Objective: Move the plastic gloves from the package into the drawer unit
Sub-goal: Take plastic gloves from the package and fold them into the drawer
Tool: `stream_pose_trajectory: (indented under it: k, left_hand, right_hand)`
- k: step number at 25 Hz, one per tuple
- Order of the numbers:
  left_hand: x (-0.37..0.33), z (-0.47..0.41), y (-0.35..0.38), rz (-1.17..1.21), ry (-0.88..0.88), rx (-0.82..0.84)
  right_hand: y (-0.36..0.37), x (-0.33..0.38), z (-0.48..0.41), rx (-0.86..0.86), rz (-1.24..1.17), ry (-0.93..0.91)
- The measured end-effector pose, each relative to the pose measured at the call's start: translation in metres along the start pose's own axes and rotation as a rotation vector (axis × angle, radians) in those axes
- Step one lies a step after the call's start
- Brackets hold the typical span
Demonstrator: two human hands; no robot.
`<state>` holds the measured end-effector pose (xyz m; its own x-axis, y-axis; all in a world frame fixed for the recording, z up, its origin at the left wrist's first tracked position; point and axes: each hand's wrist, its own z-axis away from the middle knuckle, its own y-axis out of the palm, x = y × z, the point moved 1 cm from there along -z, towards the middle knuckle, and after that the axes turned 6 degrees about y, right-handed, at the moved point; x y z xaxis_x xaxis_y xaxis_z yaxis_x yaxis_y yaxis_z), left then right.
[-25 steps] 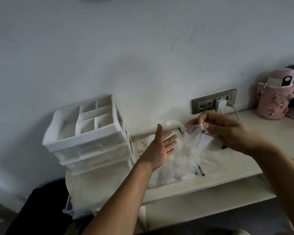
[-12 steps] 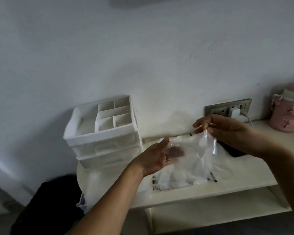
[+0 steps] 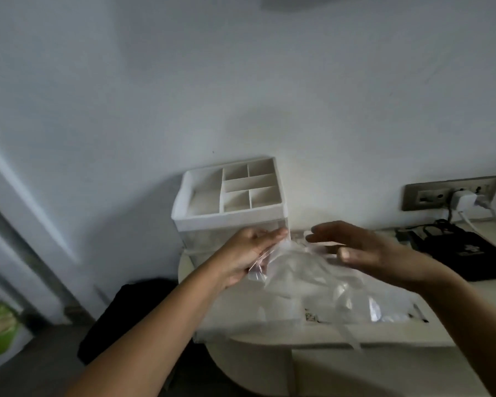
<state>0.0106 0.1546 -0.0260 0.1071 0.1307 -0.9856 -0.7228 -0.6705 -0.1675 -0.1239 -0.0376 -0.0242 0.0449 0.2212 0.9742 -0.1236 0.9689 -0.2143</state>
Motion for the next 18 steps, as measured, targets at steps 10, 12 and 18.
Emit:
stream_pose_trajectory:
  k: [10, 12, 18]
  left_hand:
    - [0.022, 0.038, -0.054, 0.011, -0.191, 0.118]
    - [0.035, 0.038, -0.063, 0.082, -0.171, 0.185]
    - [0.051, 0.033, -0.073, 0.156, -0.121, -0.092]
  right_hand:
    - [0.082, -0.002, -0.069, -0.185, 0.092, -0.013]
    - [0.088, -0.003, -0.075, -0.175, 0.079, 0.031]
    - [0.1, -0.014, -0.093, -0.164, 0.061, 0.202]
